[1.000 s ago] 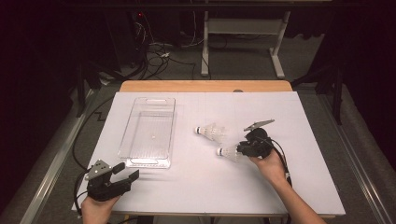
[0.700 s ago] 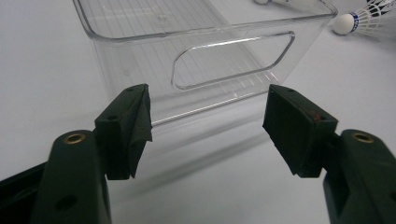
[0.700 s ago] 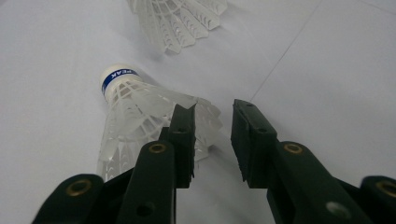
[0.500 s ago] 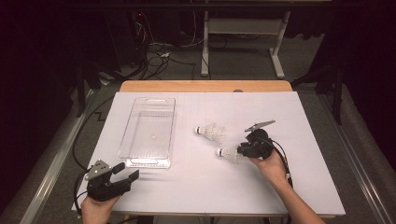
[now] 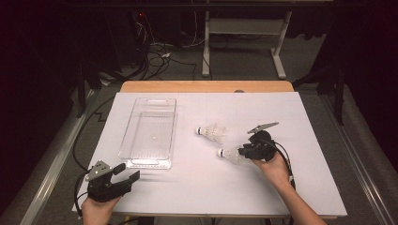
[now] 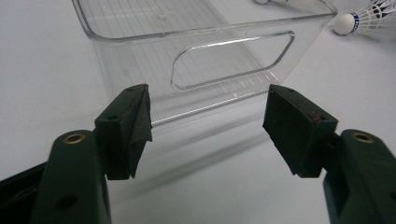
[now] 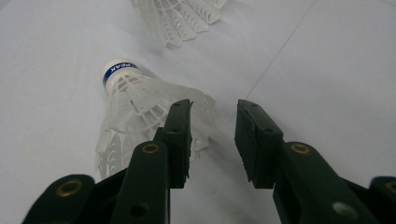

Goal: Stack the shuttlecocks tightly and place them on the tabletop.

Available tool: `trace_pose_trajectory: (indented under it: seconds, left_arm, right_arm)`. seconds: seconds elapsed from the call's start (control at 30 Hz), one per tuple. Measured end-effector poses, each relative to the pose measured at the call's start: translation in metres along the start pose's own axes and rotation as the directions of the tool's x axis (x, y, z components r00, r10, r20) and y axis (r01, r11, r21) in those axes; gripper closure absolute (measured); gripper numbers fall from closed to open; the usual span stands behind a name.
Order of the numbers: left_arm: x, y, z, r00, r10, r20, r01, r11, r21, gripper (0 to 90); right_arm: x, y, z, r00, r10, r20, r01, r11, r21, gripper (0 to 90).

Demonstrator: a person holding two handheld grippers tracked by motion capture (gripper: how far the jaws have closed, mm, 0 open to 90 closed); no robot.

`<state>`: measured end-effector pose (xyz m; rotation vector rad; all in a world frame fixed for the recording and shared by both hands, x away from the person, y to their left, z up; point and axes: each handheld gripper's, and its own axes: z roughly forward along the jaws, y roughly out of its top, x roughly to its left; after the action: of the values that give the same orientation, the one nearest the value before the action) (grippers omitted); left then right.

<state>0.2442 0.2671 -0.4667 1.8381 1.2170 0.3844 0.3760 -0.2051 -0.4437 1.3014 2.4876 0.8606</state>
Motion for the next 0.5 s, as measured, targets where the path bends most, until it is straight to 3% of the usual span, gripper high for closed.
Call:
trace_pose_trajectory:
  seconds: [0.5]
  left_arm:
    - [0.0,0.0001,0.0001,1.0,-0.002,0.0,0.002,1.0,-0.001,33.0]
  right_arm:
    - [-0.0013,-0.0102,-0.0089,0.9998,0.021,-0.002,-0.021,0.999,-0.033,61.6]
